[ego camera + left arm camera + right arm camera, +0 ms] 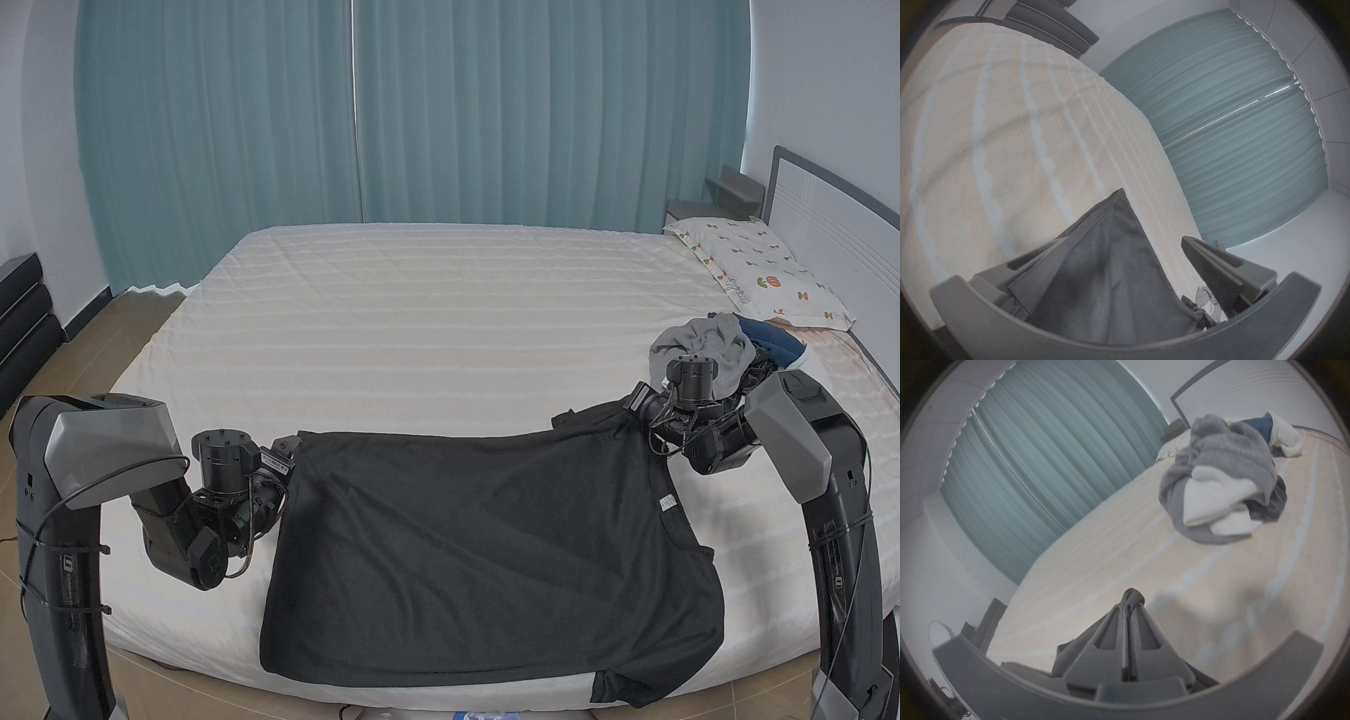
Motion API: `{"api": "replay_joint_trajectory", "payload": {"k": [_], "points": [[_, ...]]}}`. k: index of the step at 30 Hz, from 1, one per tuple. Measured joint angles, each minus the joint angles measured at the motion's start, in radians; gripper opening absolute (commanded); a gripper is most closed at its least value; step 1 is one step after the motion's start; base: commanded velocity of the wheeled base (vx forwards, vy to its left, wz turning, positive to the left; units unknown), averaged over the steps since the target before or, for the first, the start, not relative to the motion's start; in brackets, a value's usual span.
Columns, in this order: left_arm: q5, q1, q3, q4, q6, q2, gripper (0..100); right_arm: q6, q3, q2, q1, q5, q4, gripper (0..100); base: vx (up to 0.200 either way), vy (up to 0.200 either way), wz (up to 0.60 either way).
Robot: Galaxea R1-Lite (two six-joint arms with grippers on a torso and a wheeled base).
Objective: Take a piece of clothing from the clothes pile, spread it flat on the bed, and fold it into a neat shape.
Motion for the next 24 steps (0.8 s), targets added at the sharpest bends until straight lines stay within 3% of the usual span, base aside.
{"api": "replay_joint_trajectory", "payload": {"k": [4, 10, 11, 24], "points": [[0.000, 0.000, 0.000, 0.000, 0.000, 0.002, 100, 0.014, -0.009, 0.001, -0.009, -0.024, -0.075, 0, 0.000, 0.000, 0.00], [0.000, 0.000, 0.000, 0.000, 0.001, 0.006, 100, 0.013, -0.012, 0.017, -0.019, -0.031, -0.025, 0, 0.000, 0.000, 0.00], [0.000, 0.000, 0.000, 0.000, 0.001, 0.007, 100, 0.013, -0.012, 0.021, -0.020, -0.032, -0.023, 100, 0.000, 0.000, 0.00], [0.001, 0.000, -0.001, 0.000, 0.001, 0.014, 100, 0.013, 0.046, 0.023, -0.035, -0.015, -0.020, 100, 0.000, 0.000, 0.00]]}}
